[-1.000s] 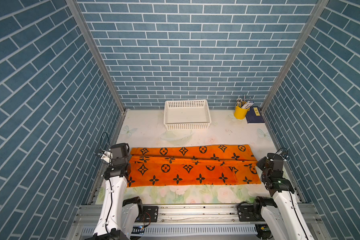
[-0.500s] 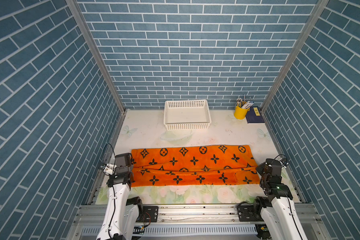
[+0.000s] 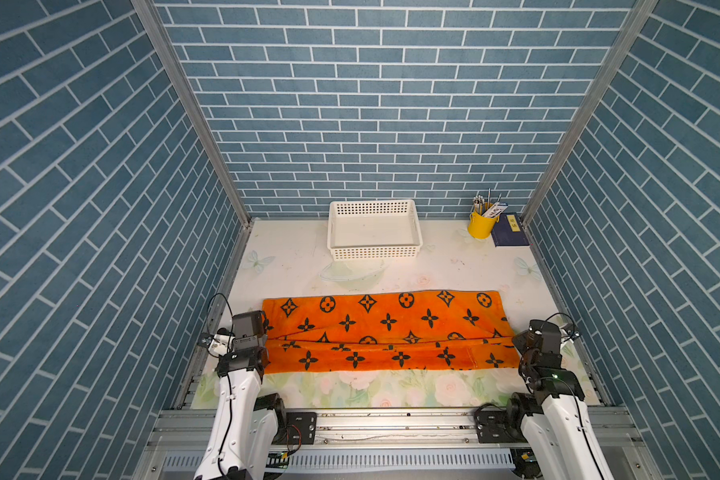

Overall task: Roll up the pillowcase
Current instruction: Fold the pillowcase at the center of the board, then adjust the pillowcase at the center of the board.

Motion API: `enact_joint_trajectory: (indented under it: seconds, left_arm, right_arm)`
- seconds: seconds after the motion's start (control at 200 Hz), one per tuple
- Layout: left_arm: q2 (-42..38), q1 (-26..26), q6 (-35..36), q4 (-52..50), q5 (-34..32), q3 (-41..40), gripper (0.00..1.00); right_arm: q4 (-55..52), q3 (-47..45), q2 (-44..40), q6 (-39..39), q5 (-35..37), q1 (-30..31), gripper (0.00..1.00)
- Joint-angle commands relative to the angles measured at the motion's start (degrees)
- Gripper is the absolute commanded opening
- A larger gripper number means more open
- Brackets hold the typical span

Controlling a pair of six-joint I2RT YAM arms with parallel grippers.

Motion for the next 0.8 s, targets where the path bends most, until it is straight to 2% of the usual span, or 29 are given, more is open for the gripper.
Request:
enact_joint_trajectory:
  seconds: [0.0,0.085,0.125,0.155,0.235,0.355,0.505,0.625,0.71,0.795]
  left_arm:
    - [-0.71,0.30,-0.78,-1.87,-1.99,-0.41,0.05]
    - [-0.86,0.28,-0.61,-2.56,-1.81,0.83,0.33]
    - [-0.99,0.29,-0.60,-3.14,-1.62,1.83,0.57]
    - [-0.89,0.30,-0.53,-3.32,-1.17,2.48,0.71]
    - [-0.24,0.28,-0.16,-3.65,-0.35,5.33,0.80]
    - [1.36,-0.54,3.73,-1.19,1.70,9.49,0.79]
    - [6.77,-2.00,12.09,8.59,10.05,9.59,0.70]
    - [15.15,-3.13,15.92,15.06,19.19,8.92,0.60]
    - [20.72,-5.70,17.38,16.84,19.99,9.22,0.48]
    - [24.54,-8.31,17.72,17.23,17.87,9.56,0.37]
  right_arm:
    - [-2.69,-0.72,-1.78,3.14,1.75,-0.42,0.05]
    - [-2.61,-0.01,-2.60,2.35,0.67,-0.42,0.40]
    - [-2.79,0.94,-2.78,1.60,-0.03,-0.35,0.56]
    - [-2.58,1.51,-2.79,1.02,-1.15,-0.39,0.64]
    - [-1.76,3.01,-2.32,-0.70,-3.71,-0.36,0.71]
    - [1.92,4.80,0.79,-5.09,-6.87,-0.24,0.70]
    - [6.75,5.66,8.29,-8.89,-11.54,2.82,0.65]
    - [9.43,5.83,13.90,-8.28,-8.43,12.31,0.62]
    - [11.33,5.92,18.46,-6.53,-5.88,20.10,0.60]
    - [14.00,5.44,23.04,-5.02,-6.16,24.52,0.59]
